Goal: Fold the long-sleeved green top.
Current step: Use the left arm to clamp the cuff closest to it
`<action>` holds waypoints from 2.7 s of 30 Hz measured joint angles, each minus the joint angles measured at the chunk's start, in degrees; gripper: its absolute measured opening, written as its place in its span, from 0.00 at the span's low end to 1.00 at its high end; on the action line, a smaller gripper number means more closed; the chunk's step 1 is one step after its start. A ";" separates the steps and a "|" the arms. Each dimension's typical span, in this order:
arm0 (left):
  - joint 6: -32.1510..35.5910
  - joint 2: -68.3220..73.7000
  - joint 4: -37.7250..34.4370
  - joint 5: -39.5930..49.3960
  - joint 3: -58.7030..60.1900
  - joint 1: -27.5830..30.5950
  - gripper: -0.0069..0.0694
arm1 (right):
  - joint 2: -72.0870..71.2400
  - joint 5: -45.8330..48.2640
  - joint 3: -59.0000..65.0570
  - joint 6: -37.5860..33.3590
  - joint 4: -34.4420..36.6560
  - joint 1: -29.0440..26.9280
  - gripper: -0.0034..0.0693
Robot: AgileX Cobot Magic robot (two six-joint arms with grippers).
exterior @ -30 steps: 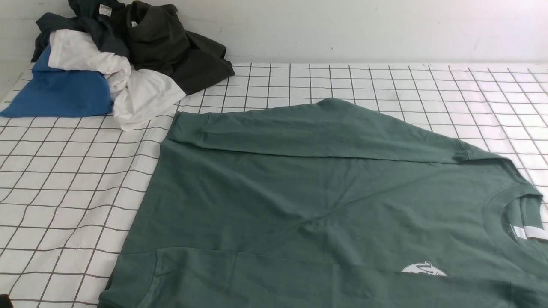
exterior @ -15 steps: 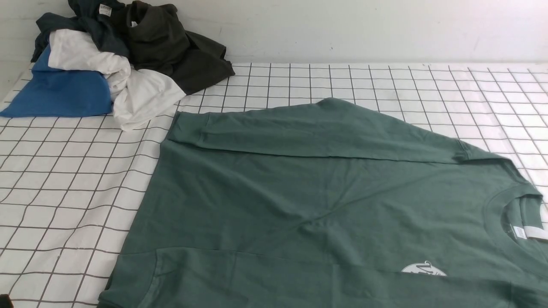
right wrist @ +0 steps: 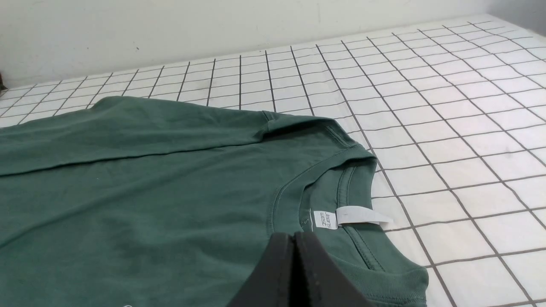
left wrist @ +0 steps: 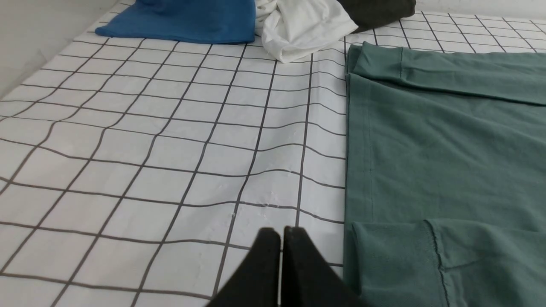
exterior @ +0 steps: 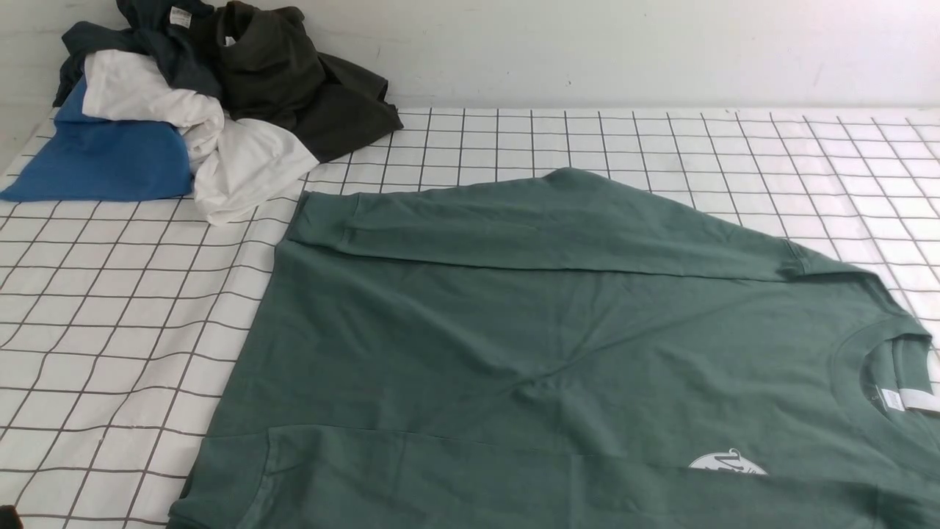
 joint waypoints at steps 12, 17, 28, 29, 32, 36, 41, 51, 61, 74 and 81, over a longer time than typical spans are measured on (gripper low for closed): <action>0.18 0.00 0.01 0.00 0.00 0.00 0.08 | 0.00 -0.05 0.00 -0.17 0.00 0.00 0.03; -5.87 0.00 -8.08 -0.72 0.00 0.00 0.08 | 0.00 -0.05 0.00 -0.17 0.74 0.00 0.03; -22.47 0.00 -40.97 -4.76 0.02 0.00 0.08 | 0.00 0.06 0.01 12.06 46.81 0.00 0.03; -22.41 0.00 -41.09 -4.76 0.02 0.00 0.08 | 0.00 -0.23 0.01 12.12 48.46 0.00 0.03; -19.28 0.00 -41.31 -4.76 0.02 0.00 0.08 | 0.00 -2.37 0.07 10.85 51.84 -0.02 0.03; -4.79 0.00 -41.06 -1.90 -4.08 0.00 0.08 | 0.00 -6.06 0.14 9.89 52.85 -0.02 0.03; 16.60 1.06 -39.35 5.82 -14.27 0.00 0.08 | 0.00 -8.75 0.14 3.63 52.85 -0.02 0.03; 19.84 34.11 -10.56 37.69 -41.83 -0.62 0.08 | 8.04 -5.65 -9.58 -21.58 43.73 -0.02 0.03; 9.35 61.73 1.52 42.85 -51.57 -18.02 0.22 | 38.12 23.11 -37.47 -28.47 28.53 2.87 0.03; 8.85 83.58 -1.57 33.98 -51.57 -18.31 0.67 | 55.14 50.00 -46.30 -24.53 14.77 21.26 0.03; 7.63 89.31 -0.48 28.72 -51.69 -18.19 0.69 | 55.97 49.64 -46.37 -22.25 11.84 22.54 0.03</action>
